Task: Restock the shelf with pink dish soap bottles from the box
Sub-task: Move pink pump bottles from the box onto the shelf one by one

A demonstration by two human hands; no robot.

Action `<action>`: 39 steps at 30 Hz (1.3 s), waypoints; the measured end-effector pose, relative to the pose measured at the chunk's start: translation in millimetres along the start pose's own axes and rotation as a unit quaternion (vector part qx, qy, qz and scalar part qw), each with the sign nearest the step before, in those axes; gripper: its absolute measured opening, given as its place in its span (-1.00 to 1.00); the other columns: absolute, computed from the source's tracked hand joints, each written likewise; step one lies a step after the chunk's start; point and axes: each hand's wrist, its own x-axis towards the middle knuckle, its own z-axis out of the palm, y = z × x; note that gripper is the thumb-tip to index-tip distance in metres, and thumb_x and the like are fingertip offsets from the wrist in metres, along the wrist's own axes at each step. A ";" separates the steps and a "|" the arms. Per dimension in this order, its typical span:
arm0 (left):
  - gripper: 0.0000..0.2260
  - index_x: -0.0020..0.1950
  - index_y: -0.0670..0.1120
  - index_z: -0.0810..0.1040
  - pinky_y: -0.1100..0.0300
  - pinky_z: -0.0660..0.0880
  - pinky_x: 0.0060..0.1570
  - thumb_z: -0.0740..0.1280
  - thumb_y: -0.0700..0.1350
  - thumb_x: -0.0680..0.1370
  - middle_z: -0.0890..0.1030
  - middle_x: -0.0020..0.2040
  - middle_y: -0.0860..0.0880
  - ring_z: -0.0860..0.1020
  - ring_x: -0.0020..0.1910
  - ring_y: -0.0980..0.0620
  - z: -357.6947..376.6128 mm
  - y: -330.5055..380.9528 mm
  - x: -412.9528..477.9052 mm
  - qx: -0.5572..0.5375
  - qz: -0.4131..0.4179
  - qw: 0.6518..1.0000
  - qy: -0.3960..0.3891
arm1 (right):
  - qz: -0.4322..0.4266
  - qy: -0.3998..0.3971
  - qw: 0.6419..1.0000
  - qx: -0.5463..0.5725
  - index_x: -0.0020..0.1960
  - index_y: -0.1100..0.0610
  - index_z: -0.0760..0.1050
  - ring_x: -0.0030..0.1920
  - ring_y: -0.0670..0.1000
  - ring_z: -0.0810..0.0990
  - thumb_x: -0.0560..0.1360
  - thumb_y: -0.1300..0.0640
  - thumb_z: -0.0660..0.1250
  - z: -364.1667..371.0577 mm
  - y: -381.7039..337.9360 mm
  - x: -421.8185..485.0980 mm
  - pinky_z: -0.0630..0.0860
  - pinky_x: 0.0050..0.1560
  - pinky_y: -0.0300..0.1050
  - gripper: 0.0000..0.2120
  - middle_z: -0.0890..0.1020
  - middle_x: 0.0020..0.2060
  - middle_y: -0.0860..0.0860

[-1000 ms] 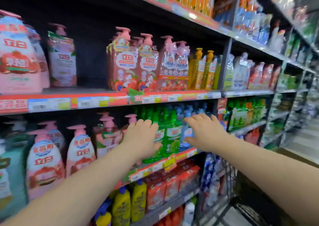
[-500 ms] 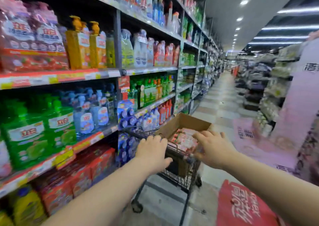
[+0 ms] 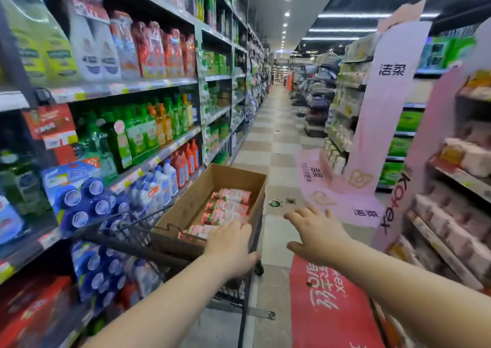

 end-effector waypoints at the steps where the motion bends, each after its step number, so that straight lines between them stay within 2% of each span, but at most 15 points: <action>1: -0.55 0.16 -0.03 0.42 -0.02 0.39 0.06 0.25 0.25 0.43 0.49 0.16 -0.08 0.46 0.17 -0.15 3.9 -3.4 16.6 -0.002 0.003 1.000 -0.006 | 0.010 -0.008 1.000 0.001 0.47 -0.02 0.16 0.44 0.09 0.22 0.51 -0.17 0.21 6.5 5.7 11.9 0.13 0.40 0.19 -0.41 0.32 0.42 0.01; 6: -0.52 0.22 -0.06 0.39 -0.04 0.38 0.12 0.25 0.24 0.45 0.44 0.22 -0.12 0.40 0.23 -0.17 33.6 -5.6 81.2 -0.011 0.018 0.999 -0.049 | 0.045 -0.056 0.997 0.019 0.45 -0.03 0.18 0.41 0.09 0.27 0.50 -0.17 0.20 43.2 37.4 57.8 0.17 0.37 0.14 -0.42 0.34 0.41 0.00; 11: -0.53 0.22 -0.05 0.38 -0.03 0.37 0.15 0.24 0.24 0.46 0.45 0.21 -0.09 0.41 0.23 -0.15 68.3 0.1 141.5 -0.019 0.013 0.996 -0.084 | 0.042 -0.080 0.995 0.039 0.44 -0.04 0.18 0.40 0.09 0.28 0.48 -0.16 0.22 77.9 74.2 111.1 0.17 0.37 0.16 -0.42 0.35 0.40 -0.01; 25: -0.49 0.30 -0.02 0.36 -0.01 0.39 0.19 0.23 0.25 0.47 0.44 0.29 -0.04 0.40 0.29 -0.08 126.6 36.8 299.8 -0.034 -0.160 0.981 -0.109 | -0.121 -0.100 0.986 0.051 0.49 0.00 0.15 0.44 0.14 0.24 0.52 -0.14 0.22 128.3 203.0 293.6 0.11 0.43 0.26 -0.40 0.33 0.43 0.05; 28: -0.47 0.34 -0.03 0.34 0.00 0.38 0.21 0.25 0.23 0.47 0.42 0.32 -0.05 0.39 0.31 -0.10 134.2 31.1 306.7 -0.039 -0.204 0.971 -0.119 | -0.157 -0.105 0.981 0.052 0.48 -0.02 0.16 0.43 0.14 0.26 0.50 -0.16 0.23 140.9 205.6 323.9 0.18 0.39 0.20 -0.39 0.34 0.42 0.03; 35: -0.50 0.30 -0.01 0.39 0.05 0.40 0.15 0.24 0.25 0.47 0.46 0.25 -0.03 0.44 0.25 -0.07 152.7 -22.4 315.1 -0.041 -0.301 0.941 -0.145 | -0.241 -0.134 0.958 0.081 0.46 0.00 0.19 0.43 0.11 0.27 0.50 -0.15 0.22 168.7 167.0 389.1 0.19 0.38 0.16 -0.42 0.36 0.41 0.03; 39: -0.51 0.33 0.03 0.38 0.05 0.38 0.20 0.24 0.22 0.48 0.45 0.29 -0.03 0.41 0.28 -0.06 177.9 -56.3 331.9 -0.066 -0.331 0.929 -0.149 | -0.251 -0.170 0.950 0.075 0.46 -0.03 0.19 0.45 0.09 0.25 0.48 -0.18 0.23 183.7 149.1 431.3 0.16 0.41 0.15 -0.40 0.33 0.43 0.01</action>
